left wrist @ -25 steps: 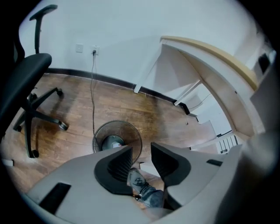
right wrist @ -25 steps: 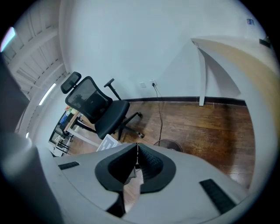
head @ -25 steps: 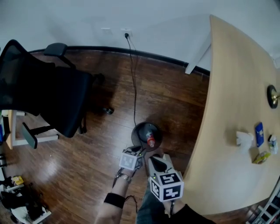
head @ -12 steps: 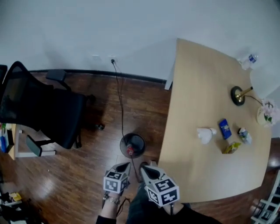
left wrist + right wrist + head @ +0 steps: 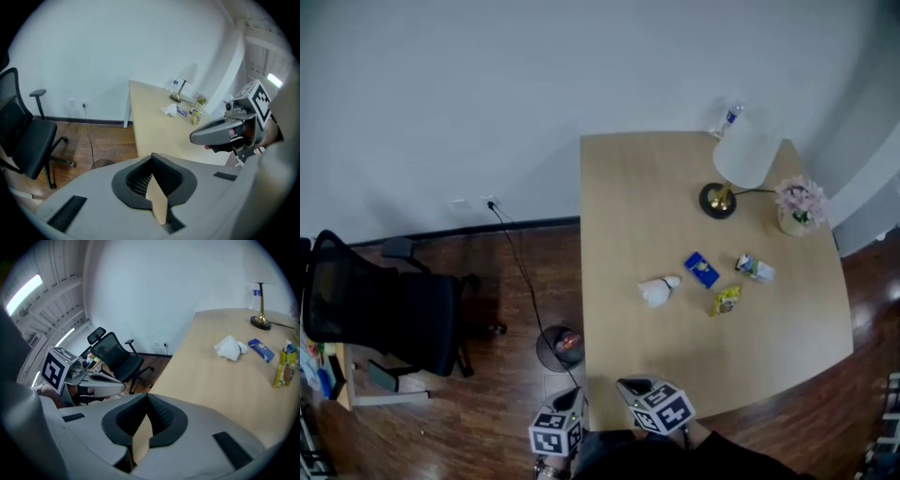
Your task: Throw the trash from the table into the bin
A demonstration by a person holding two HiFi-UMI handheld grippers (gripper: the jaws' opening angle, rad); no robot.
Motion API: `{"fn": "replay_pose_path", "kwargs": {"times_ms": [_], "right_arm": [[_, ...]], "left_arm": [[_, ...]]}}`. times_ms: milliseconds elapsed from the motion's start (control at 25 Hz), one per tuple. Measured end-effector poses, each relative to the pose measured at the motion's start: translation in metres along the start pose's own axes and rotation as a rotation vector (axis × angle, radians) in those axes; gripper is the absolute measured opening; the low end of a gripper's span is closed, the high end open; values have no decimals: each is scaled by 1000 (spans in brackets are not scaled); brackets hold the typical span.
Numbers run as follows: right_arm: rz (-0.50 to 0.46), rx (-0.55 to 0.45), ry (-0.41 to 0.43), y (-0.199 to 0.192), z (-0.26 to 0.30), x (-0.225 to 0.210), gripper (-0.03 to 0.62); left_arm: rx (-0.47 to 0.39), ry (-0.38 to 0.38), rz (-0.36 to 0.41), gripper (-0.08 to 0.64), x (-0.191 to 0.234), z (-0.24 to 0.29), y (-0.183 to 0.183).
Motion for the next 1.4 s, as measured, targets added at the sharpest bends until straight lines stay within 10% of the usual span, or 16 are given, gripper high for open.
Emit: {"fn": "replay_pose_path", "kwargs": {"times_ms": [360,920,1080,1400], "right_arm": [[69,-83,-114,-32,-90,-60,4],[172,-157,-175,-63,-139,-107,5],[180,-143,-177,-68,-141,-110,5],[235,-110,-217,-94,-156,-120,5]], "left_arm": [[30,-108,144,2,-109,23,11],[42,-109,344,3,-167,71,56],[43,-78,447,309,-169,119,95],[119,-46,668,362,-161,223,170]]}}
Point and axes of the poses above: the fingertips, and each gripper's own axes: z forward along the fingers, x to its left, y out of its top, the point moved 10 cm from there along -z, backward along the fingers, and after that the axes turned 12 degrees about -z, right-handed, at the moved point
